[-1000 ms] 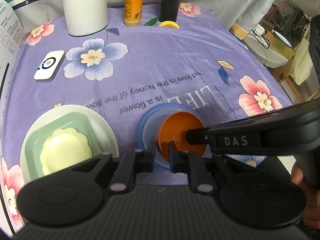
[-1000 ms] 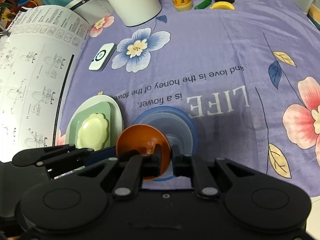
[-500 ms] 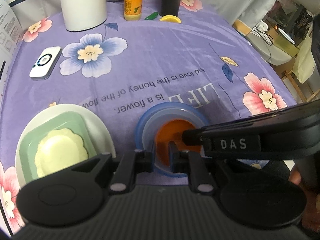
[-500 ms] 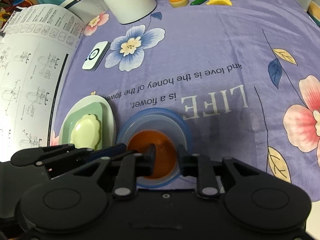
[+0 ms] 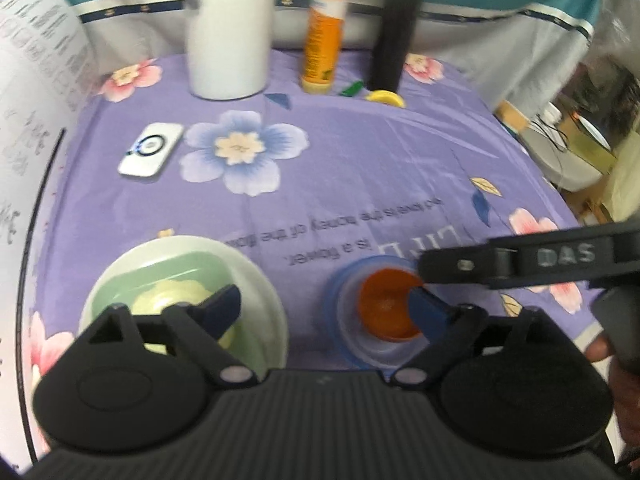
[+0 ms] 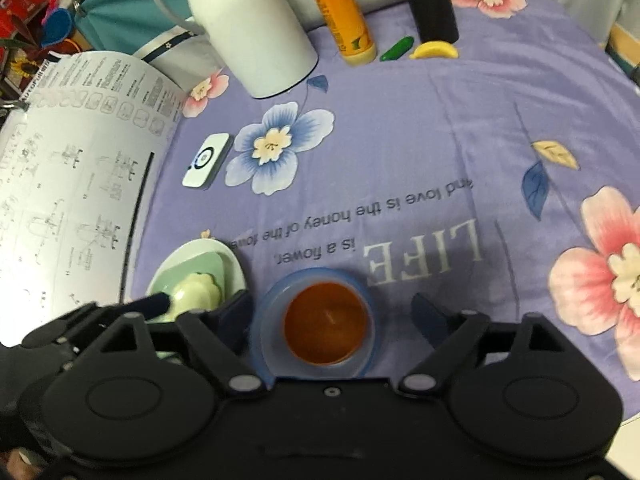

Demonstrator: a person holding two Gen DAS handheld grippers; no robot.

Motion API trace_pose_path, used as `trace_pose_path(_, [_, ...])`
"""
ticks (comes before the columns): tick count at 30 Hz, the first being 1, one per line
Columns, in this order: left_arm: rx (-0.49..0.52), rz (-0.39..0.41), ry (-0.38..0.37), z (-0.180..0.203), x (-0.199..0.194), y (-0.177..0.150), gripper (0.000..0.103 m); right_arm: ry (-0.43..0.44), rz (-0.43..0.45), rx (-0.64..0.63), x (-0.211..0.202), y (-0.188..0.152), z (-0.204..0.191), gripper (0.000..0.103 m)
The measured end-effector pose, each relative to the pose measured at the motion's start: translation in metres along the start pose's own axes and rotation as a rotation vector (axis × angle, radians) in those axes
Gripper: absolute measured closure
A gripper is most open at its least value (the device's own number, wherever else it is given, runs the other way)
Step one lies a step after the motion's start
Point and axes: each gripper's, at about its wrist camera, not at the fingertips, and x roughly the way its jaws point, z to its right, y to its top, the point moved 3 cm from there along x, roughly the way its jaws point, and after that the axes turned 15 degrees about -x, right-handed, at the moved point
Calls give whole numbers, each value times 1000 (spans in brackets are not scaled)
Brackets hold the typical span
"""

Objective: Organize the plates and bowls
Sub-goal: 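Carry the orange bowl with both tools into the nested bowls, open both, then grip the blue bowl rim with both tools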

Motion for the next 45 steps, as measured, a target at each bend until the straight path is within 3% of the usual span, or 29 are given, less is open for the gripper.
trace_pose_path(2, [-34,-12,-2,-10,1,-1,7,-20,-16,-4,0,-1,3,0])
trace_pose_path(5, [-66,-30,-22,-20,2,-6,2,-32,-43,10,-1,-7,7,0])
trace_pose_path(14, [-21,-39,-32,-15,5,-21,2,-94,-89,94,0,-27,31,0])
trace_pose_path(28, [30,-45,-56,-1,21,-21,5,-68,-117,173,8,-34,36,0])
trace_pose_path(36, [27,-64,-87,0,27,-21,21,-41,-71,144,10,-29,27,2])
trace_pose_path(39, [32,-71,-92,2,30,-22,30,-67,-82,124,13,-26,25,14])
trace_pose_path(40, [32,-72,-94,2,31,-22,32,-68,-89,124,14,-25,26,23])
trace_pose_path(42, [32,-75,-100,3,32,-23,45,-46,-103,131,18,-25,27,26])
trace_pose_path(45, [24,-92,-110,3,35,-24,56,-18,-107,122,22,-25,23,36])
